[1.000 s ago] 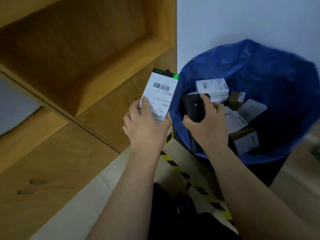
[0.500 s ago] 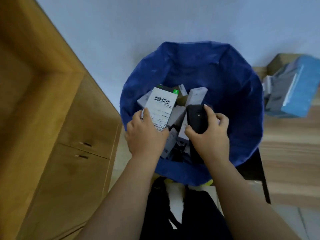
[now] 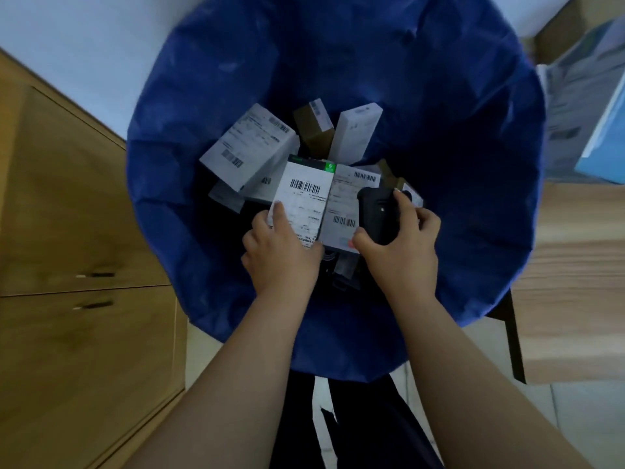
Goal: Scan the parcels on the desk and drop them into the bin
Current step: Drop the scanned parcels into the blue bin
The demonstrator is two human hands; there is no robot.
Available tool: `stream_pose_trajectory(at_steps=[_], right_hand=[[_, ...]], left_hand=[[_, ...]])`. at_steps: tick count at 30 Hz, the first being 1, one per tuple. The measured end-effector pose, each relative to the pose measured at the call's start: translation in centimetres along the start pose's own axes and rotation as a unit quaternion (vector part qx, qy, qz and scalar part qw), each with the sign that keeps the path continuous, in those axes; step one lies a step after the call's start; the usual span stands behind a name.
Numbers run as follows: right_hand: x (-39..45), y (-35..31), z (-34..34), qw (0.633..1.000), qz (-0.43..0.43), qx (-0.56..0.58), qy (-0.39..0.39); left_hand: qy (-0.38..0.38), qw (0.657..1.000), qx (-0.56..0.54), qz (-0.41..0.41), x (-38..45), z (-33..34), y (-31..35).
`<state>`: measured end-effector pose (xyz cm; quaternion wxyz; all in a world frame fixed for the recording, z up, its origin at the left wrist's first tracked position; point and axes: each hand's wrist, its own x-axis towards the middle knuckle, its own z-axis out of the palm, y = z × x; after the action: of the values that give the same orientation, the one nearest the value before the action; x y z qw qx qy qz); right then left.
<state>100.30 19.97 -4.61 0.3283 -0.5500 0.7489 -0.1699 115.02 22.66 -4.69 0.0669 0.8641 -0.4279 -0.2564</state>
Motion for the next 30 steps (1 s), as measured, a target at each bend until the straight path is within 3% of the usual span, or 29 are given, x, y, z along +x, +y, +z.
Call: stream_pose_trajectory(at_steps=[7,14,21,30], right_hand=[[4.6,2.5,2.9,1.0,0.024,-0.002,-0.018],[6.7,3.0,3.5,0.999,0.018,-0.013,-0.05],[6.4,1.2,0.9,0.995,-0.036,-0.026,-0.093],[3.9,-1.8,-5.2,0.979,-0.144,-0.056,-0.133]], left_hand=[[-0.022,1.0,-0.001,-0.017,4.6,5.7,1.0],[-0.025,1.0,0.004,-0.016,5.6,7.1,1.2],[-0.002,0.998,-0.058,0.014,3.9,3.1,2.2],[0.081,0.996,-0.024,-0.005,-2.6,-4.0,1.9]])
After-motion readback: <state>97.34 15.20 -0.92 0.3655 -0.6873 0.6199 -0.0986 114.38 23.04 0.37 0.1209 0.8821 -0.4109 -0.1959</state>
